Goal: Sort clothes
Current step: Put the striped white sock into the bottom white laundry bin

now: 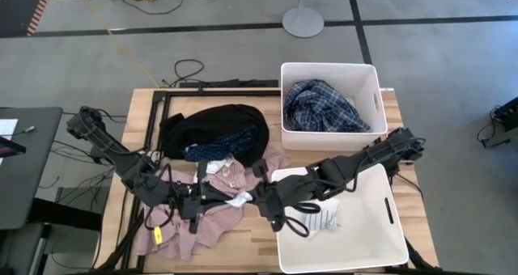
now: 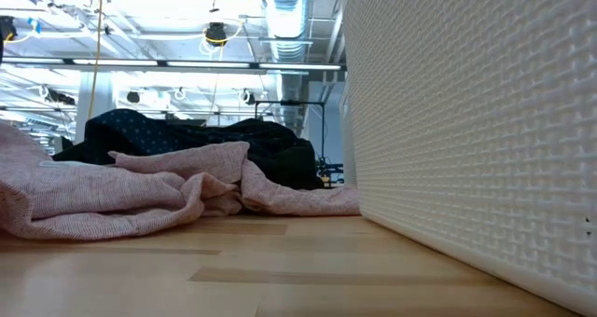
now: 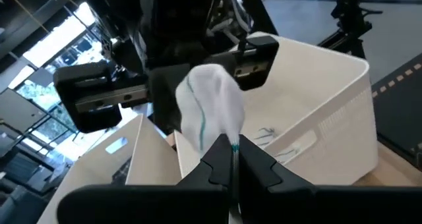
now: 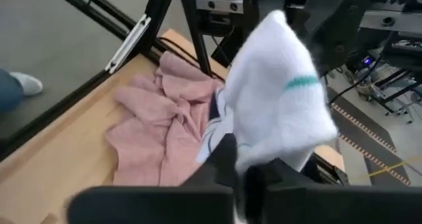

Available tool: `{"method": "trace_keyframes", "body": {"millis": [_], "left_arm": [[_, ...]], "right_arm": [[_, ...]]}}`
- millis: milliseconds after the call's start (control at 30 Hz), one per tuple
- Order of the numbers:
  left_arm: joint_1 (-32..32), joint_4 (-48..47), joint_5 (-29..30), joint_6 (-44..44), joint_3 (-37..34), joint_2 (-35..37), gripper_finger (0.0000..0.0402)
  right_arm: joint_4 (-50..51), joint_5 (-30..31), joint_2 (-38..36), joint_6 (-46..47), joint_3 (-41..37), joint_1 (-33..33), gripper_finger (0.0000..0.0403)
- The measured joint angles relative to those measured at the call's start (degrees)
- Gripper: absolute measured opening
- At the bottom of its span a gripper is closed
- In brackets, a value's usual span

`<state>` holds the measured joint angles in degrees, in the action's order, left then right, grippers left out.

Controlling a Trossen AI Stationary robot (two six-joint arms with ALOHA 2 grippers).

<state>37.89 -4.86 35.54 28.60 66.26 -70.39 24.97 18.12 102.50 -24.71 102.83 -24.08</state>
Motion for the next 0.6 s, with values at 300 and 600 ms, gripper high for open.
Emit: {"method": "trace_keyframes", "body": {"millis": [300, 600], "left_arm": [[-0.07, -0.25, 1.18, -1.38, 0.0, 0.0, 0.0022], [1.74, -5.37, 3.84, -5.06, 0.0, 0.61, 0.012]], "right_arm": [[1.88, 1.89, -0.35, 0.61, 0.0, -0.26, 0.0003], [8.07, 3.26, -4.69, 2.59, 0.02, -2.45, 0.0001]]}}
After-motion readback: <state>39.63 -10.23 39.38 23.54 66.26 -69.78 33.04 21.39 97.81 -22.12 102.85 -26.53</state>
